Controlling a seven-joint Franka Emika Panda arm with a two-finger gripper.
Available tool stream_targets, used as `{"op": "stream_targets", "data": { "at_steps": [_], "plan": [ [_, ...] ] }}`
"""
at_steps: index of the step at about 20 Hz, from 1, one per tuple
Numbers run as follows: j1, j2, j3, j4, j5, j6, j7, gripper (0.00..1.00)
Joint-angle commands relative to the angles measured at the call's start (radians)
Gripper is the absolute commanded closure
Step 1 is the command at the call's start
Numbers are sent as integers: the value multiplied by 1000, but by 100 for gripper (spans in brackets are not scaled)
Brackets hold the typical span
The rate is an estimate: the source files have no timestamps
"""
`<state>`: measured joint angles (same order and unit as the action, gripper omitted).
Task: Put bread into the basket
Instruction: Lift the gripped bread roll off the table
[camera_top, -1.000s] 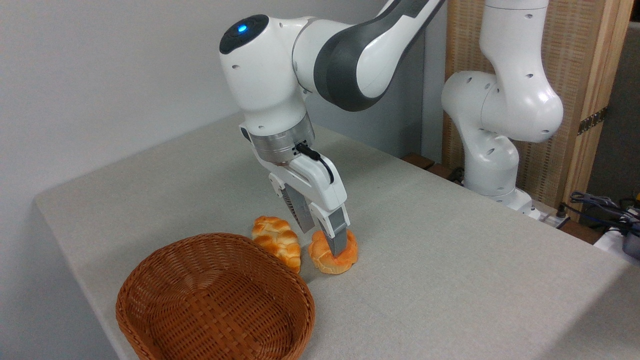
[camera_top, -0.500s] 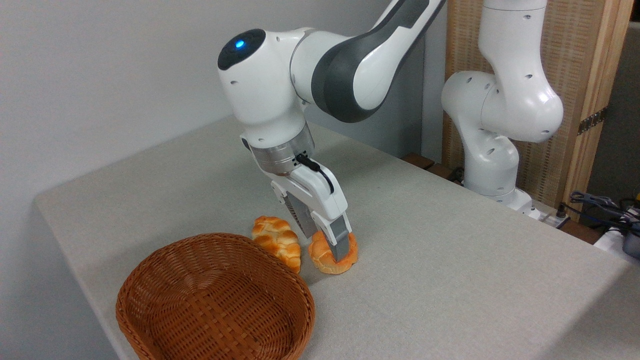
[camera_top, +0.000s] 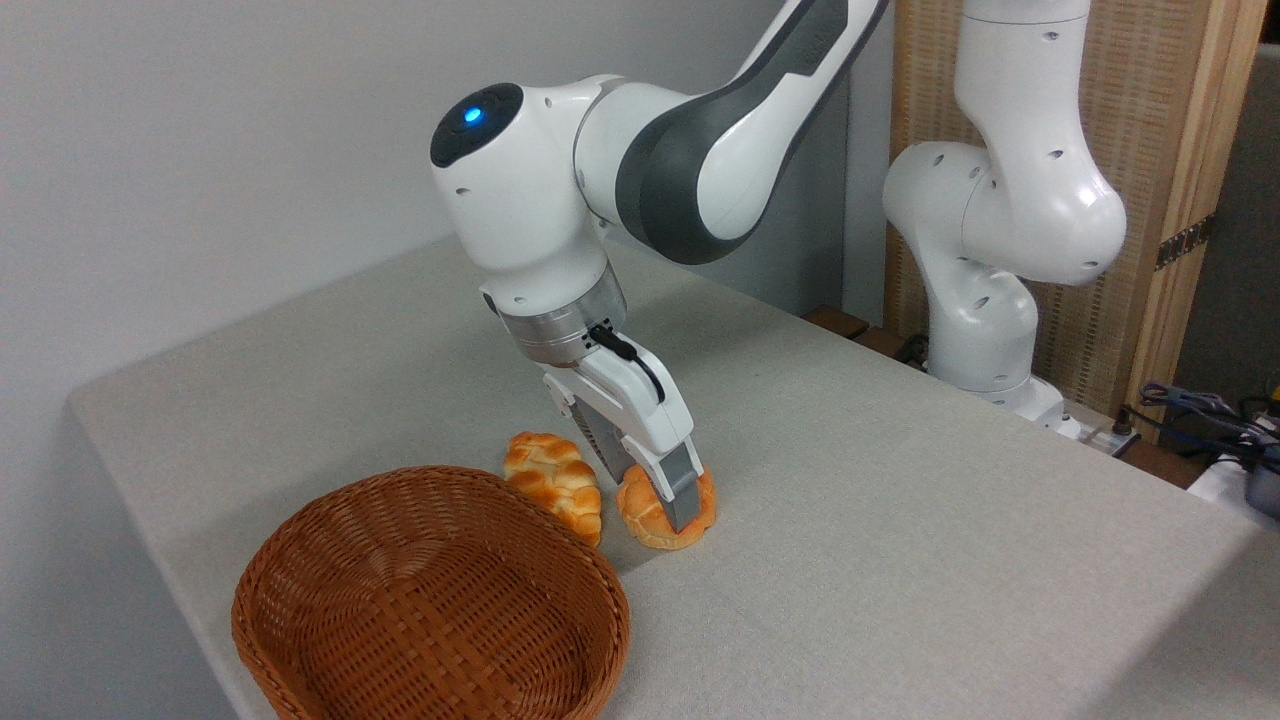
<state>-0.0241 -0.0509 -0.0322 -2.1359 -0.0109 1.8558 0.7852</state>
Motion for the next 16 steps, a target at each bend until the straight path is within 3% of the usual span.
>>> {"op": "stream_targets", "data": {
  "at_steps": [1,8,16],
  "plan": [
    [-8,2,6,5,12,-7,25,56],
    [-8,-10,6,11,11,-12,23,54],
    [-8,-38,14,146,-18,-69,23,52]
  ]
}}
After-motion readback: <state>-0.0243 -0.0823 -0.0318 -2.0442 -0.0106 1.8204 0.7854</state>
